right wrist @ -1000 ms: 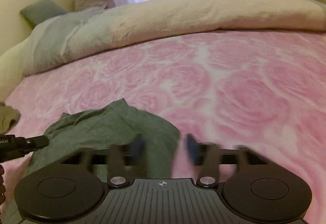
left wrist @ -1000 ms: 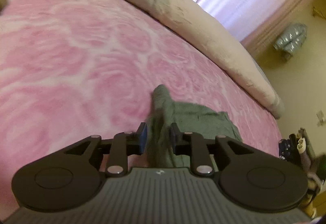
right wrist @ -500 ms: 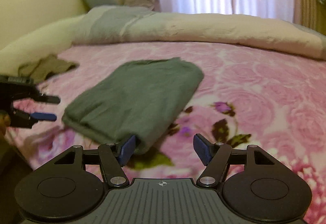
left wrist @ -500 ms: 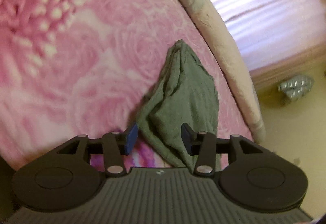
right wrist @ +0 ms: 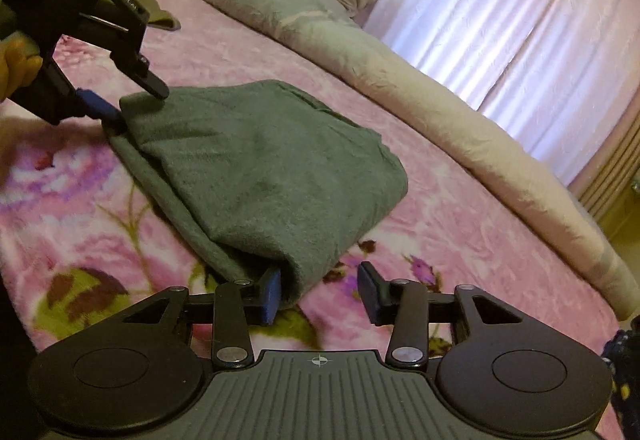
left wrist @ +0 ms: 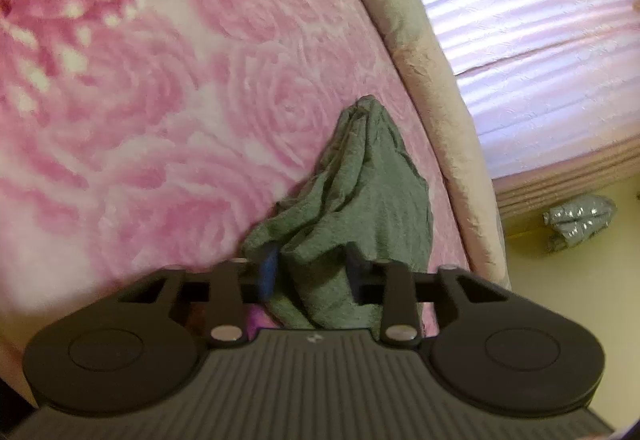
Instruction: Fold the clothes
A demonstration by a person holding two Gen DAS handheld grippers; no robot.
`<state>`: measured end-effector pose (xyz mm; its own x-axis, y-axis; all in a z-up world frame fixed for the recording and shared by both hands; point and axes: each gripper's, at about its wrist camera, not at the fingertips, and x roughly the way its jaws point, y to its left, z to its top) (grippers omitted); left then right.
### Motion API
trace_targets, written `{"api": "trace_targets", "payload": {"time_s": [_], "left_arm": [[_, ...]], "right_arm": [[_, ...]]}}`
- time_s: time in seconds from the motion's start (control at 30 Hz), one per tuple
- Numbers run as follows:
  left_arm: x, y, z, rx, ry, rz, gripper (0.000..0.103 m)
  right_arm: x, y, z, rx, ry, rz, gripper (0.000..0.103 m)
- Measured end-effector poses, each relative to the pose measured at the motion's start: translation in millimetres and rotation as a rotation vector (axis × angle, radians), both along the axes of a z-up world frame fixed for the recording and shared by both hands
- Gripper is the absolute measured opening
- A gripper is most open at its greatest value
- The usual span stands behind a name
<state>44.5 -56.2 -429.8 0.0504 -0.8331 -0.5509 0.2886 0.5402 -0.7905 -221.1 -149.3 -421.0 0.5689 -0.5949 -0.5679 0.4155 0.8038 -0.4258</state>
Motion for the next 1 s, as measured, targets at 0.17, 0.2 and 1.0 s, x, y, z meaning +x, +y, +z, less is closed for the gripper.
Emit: {"api": "trace_targets", "payload": {"time_s": [0.17,0.2,1.0], "left_arm": [[-8,15,19,-0.079,-0.128,-0.047,0.001],[-10,19,23,-0.083,-0.167,-0.049,0.001],[-35,10,17,0.121,-0.411,-0.085,0.019]], "right_arm": [[-7,0,2,-0.002,-0.019,-0.013,0.011],[-8,1,3,0.0,-0.02,-0.014,0.007],[-47,-51,30,0.602,-0.33,-0.191,0.044]]}}
